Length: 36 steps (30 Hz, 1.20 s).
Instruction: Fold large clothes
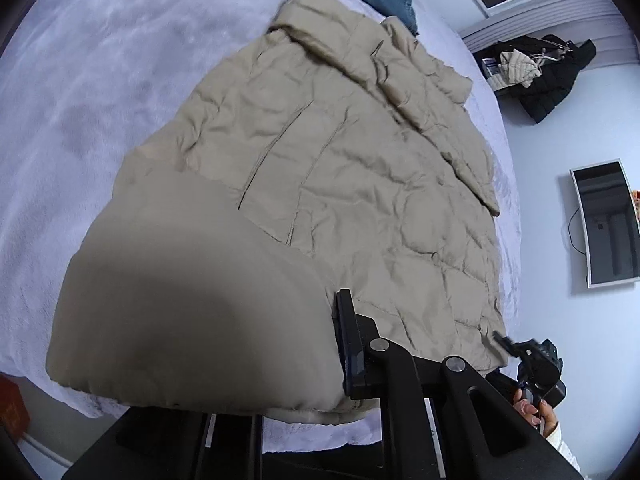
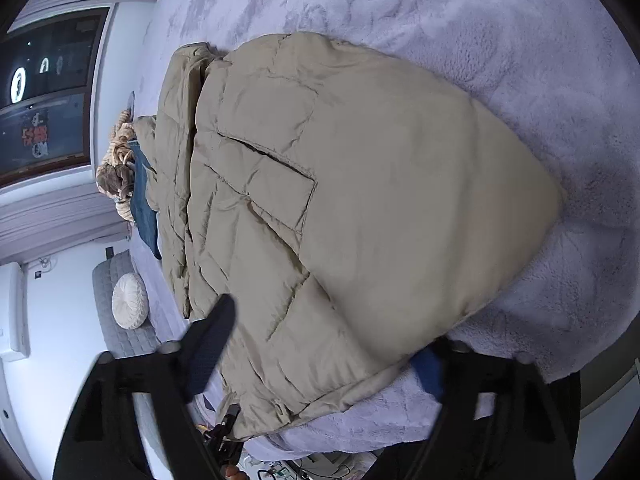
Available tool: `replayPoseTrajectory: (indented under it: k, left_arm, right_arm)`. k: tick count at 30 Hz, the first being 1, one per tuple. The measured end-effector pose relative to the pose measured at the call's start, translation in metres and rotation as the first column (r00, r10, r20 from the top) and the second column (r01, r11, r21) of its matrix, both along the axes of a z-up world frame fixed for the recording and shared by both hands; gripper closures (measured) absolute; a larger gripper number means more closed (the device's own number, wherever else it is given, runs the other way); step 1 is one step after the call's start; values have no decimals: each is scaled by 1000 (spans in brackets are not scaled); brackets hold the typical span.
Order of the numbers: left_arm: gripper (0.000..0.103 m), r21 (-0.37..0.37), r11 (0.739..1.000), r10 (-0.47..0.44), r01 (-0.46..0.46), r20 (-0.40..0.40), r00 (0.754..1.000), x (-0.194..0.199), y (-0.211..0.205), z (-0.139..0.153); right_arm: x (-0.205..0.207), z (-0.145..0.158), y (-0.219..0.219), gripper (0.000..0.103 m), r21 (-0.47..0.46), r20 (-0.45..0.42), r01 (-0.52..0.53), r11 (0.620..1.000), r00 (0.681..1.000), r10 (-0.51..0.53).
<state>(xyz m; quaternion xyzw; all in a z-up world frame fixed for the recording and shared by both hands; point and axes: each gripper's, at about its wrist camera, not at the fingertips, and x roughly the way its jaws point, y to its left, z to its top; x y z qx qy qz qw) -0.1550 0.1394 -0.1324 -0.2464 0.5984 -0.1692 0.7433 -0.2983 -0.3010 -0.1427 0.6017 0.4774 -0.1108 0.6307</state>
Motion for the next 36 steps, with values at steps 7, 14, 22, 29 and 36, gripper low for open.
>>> replayPoseTrajectory:
  k: [7, 14, 22, 29, 36]
  left_arm:
    - [87, 44, 998, -48, 43, 120, 992, 21, -7, 48]
    - [87, 77, 997, -27, 11, 209, 978, 59, -20, 97]
    - [87, 154, 987, -23, -37, 367, 930, 140, -50, 162]
    - [87, 266, 957, -8, -114, 416, 909, 236, -82, 174]
    - [87, 347, 931, 1, -111, 301, 954, 323, -93, 95]
  right_arm:
    - [22, 35, -2, 96, -99, 42, -93, 991, 994, 98]
    - [74, 97, -14, 96, -220, 96, -201, 955, 969, 226]
    - [182, 175, -27, 96, -414, 147, -326, 850, 898, 416]
    - [310, 203, -36, 96, -559, 111, -414, 718, 821, 560]
    - [396, 145, -36, 96, -538, 41, -449, 714, 831, 554]
